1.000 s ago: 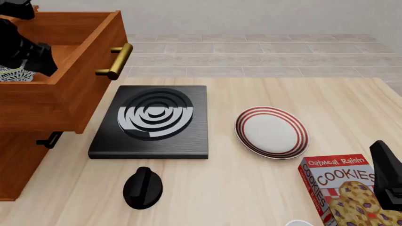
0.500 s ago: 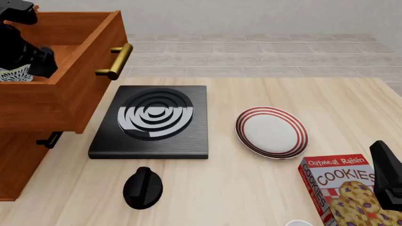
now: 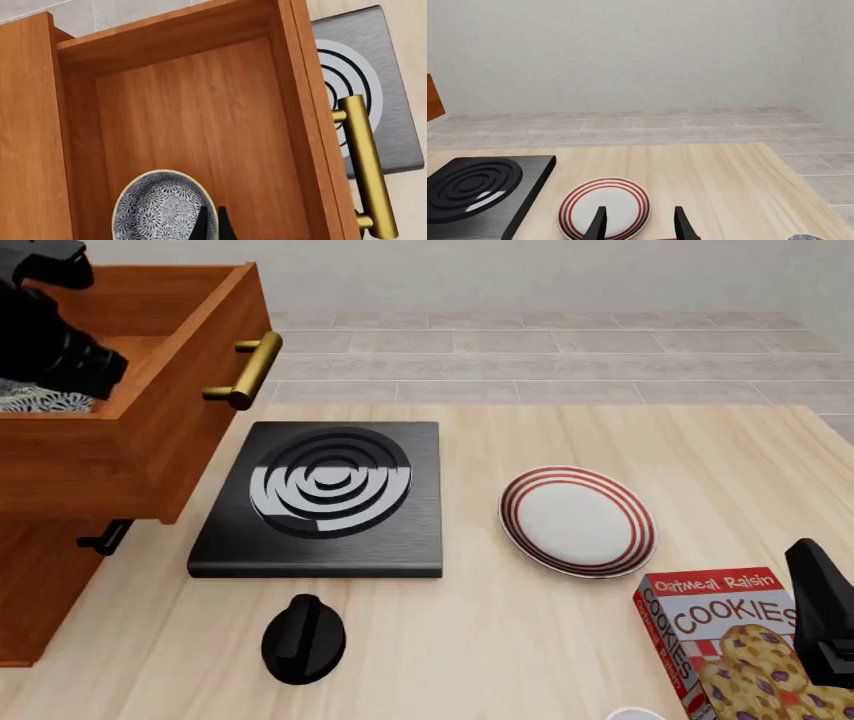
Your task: Pick the akita bowl in the top layer of the wooden cabinet and place it on the plate.
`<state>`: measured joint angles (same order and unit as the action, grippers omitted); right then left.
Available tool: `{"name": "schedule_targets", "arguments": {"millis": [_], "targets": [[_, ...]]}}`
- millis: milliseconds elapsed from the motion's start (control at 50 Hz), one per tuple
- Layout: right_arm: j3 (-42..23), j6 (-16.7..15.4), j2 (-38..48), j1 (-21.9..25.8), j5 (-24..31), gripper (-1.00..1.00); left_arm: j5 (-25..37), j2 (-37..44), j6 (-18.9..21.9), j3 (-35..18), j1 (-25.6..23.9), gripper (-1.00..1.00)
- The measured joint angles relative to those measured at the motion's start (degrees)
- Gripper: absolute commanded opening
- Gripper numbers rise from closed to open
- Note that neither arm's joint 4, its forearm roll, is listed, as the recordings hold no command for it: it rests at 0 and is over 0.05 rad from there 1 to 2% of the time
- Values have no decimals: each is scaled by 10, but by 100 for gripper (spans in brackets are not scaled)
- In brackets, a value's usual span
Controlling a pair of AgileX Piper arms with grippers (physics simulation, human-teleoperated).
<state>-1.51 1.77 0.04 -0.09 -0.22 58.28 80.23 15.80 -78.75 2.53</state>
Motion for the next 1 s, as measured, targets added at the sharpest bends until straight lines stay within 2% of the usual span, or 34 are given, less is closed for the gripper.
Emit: {"name": "schedule_targets", "arguments": {"millis": [140, 400, 700, 1000], "targets": [[0, 0, 0, 0, 0, 100, -2, -9, -5, -4, -20, -100], [0, 0, 0, 0, 0, 100, -1, -18, 20, -27, -29, -100], [0, 0, 0, 0, 0, 100, 11, -18, 27, -85, -31, -100], [0, 0, 0, 0, 0, 100, 27, -18, 13, -148, -46, -100]]}}
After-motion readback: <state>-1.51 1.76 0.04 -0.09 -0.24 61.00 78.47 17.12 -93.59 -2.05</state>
